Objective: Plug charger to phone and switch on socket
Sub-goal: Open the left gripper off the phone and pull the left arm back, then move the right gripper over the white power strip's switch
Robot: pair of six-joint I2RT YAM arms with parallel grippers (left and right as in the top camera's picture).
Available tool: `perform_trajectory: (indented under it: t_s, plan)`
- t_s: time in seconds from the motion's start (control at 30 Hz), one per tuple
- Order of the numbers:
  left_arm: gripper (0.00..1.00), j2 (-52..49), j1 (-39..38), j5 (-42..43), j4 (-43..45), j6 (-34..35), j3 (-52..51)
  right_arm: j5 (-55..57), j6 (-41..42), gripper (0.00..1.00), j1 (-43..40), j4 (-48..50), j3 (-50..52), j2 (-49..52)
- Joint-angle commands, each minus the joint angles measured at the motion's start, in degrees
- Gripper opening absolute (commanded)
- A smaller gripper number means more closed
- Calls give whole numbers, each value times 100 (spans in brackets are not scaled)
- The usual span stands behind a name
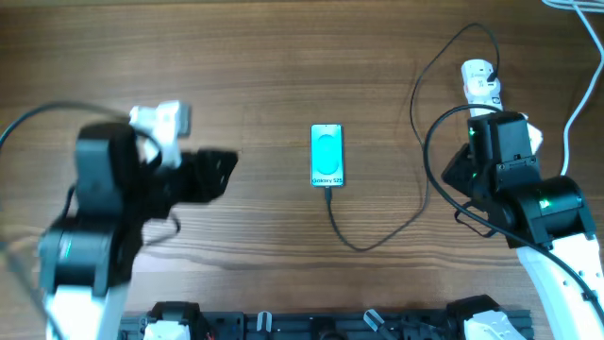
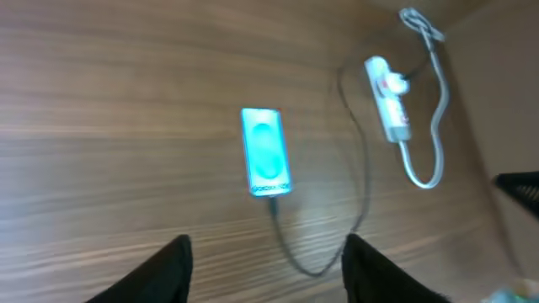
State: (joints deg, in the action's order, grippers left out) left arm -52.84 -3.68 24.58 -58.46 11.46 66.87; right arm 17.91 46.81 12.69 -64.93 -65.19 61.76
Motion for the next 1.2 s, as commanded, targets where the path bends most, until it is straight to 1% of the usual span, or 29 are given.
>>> perform_trajectory:
  t_s: [0.0,0.03,0.07,0.1,0.17,0.2,0.23,0.3,0.37,0.47,0.57,0.7,0.8,0.93,1.07,1.17]
  plan:
    - [73,848,7,-914,-503,-79,-11,1268,1161,4,-109,278,111,7]
    - [83,1014,7,-988,-619,-79,-11,1283,1176,4,-219,433,166,48]
    - [97,1169,7,-1036,-710,-76,-11,1279,1161,4,-400,608,212,133]
    - [100,1381,7,-1080,-879,-79,-11,1279,1064,4,-654,793,214,297]
    - [100,1589,7,-1080,-1102,-79,-11,1106,527,4,-1073,1276,214,579]
    - [100,1665,7,-1091,-1237,-76,-11,815,48,4,-1388,1639,214,815]
    - [100,1705,7,-1104,-1377,-79,-11,466,-247,4,-1646,1895,214,1036]
    - [100,1711,7,-1119,-1668,-79,-11,-15,-485,4,-2074,2273,214,1464]
    - [100,1711,4,-1119,-2017,-76,-11,-197,-485,4,-2310,2450,214,1770]
    - [100,1711,7,-1239,-2535,-79,-11,-212,-483,4,-2417,2514,214,1941]
    - [100,1725,7,-1268,-2603,-39,-11,-216,-457,4,-2417,2964,214,1941]
    - [100,1875,7,-1266,-2612,-35,-11,-208,-308,4,-2417,3244,214,1943]
    - [100,2398,7,-1266,-2610,-37,-11,13,-317,4,-2417,3434,214,1947]
    - [100,3447,7,-1272,-2579,-59,-11,264,-319,4,-2420,3539,214,1947]
    - [100,3958,4,-1272,-2579,-61,-11,267,-348,4,-2420,3519,214,1947]
    - [100,4155,4,-1272,-2579,-59,-11,264,-697,4,-2420,3530,214,1947]
